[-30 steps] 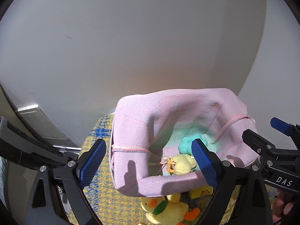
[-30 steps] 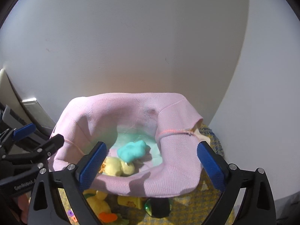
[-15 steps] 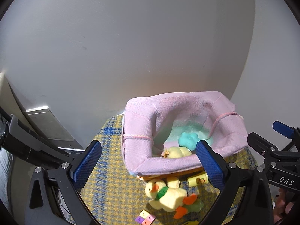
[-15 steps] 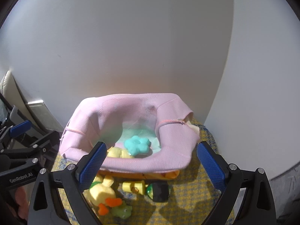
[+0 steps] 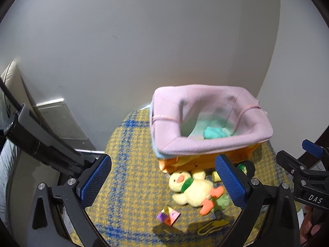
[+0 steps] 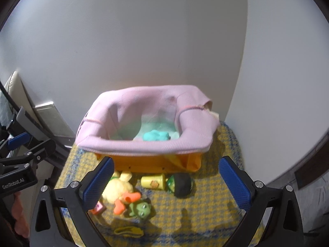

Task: Organize objects
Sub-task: 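Withdraw both tools from the basket back over the blanket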

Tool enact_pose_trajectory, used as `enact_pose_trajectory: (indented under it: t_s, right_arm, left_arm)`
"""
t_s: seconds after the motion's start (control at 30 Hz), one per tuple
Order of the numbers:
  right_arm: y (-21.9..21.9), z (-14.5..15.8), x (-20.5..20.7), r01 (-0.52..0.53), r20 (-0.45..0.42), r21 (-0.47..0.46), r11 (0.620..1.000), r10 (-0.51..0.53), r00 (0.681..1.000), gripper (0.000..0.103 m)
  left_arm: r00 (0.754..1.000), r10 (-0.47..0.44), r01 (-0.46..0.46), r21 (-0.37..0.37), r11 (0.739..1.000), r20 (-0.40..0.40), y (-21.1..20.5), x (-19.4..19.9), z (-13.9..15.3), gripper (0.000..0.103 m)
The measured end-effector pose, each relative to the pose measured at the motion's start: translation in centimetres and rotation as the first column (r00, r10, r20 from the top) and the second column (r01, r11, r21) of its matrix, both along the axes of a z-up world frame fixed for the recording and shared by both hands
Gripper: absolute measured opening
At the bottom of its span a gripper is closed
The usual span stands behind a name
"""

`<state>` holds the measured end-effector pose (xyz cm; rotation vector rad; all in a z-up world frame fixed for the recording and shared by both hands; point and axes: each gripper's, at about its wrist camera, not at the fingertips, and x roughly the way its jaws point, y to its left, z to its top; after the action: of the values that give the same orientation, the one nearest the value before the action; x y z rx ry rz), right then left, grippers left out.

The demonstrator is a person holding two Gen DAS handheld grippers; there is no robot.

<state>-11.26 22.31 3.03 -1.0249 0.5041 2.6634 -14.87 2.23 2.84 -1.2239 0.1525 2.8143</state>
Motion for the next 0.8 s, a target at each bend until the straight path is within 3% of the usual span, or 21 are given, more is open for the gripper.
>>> enact_pose_trajectory:
  t_s: [0.8]
  right_arm:
    - [-8.2,-7.4,2.2,-0.086,0.097,-0.024,0.996,0.088,0.991,0.102]
  left_arm:
    - [0.995,0.07,-0.068,-0.017,0.998,0.078,-6.2,6.1,-8.2,0.103]
